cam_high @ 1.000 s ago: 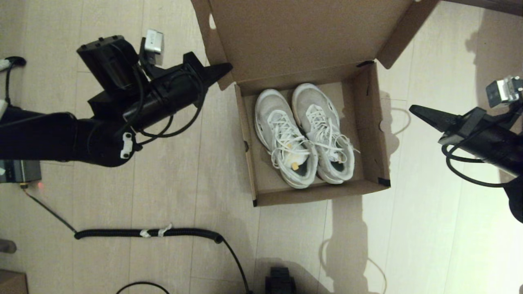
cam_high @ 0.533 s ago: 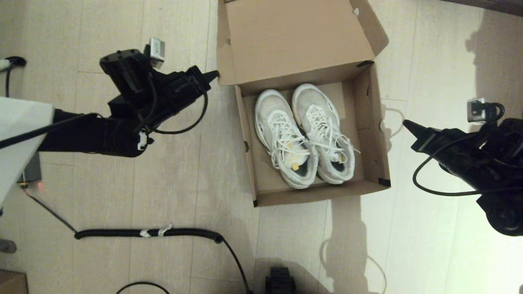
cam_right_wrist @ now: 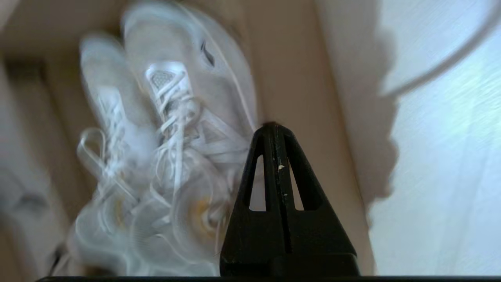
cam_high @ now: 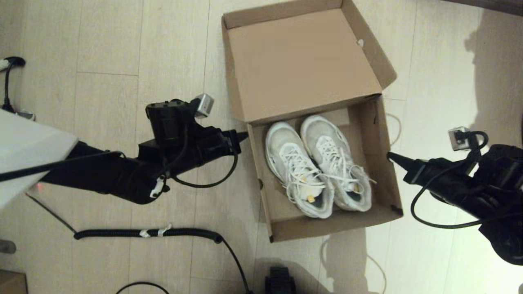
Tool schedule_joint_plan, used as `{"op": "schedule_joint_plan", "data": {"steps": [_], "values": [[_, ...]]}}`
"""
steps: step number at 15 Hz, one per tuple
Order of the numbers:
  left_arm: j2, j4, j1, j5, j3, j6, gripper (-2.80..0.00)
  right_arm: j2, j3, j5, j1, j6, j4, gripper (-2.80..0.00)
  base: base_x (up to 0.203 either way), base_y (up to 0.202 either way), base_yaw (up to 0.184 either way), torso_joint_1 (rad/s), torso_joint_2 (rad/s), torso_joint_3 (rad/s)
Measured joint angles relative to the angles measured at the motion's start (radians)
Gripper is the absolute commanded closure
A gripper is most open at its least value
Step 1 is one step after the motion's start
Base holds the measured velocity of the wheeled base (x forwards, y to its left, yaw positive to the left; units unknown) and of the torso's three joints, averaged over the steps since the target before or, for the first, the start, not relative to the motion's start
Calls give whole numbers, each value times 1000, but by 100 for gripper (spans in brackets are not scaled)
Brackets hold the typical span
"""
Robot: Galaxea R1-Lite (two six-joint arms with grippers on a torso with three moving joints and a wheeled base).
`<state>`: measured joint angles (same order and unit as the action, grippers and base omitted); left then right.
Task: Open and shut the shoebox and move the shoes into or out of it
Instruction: Open the shoe box, then put the shoes out of the shoe box
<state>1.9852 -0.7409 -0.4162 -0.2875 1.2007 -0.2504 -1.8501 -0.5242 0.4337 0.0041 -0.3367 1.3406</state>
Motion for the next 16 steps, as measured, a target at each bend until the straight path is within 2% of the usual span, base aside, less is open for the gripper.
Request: {"op": "schedule_joint_plan", "data": {"steps": [3,6,8,10,13,16], "values": [[-69,43,12,1,32,0,0,8,28,4,11,0,2,0,0,0,0,0,0,0],[-202,197,50,-2,71,3,0,21,64,2,12,2,3,0,0,0,0,0,0,0],[-265,274,89,-3,39,13,0,43,101,-1,15,3,2,0,0,0,0,0,0,0],[-291,293,114,-2,-47,28,0,60,120,-6,3,8,9,0,0,0,0,0,0,0],[-276,297,106,-1,-206,45,0,78,97,-8,-58,28,9,0,0,0,0,0,0,0],[-176,226,61,21,-203,47,0,43,67,-17,-136,119,8,0,0,0,0,0,0,0]]}}
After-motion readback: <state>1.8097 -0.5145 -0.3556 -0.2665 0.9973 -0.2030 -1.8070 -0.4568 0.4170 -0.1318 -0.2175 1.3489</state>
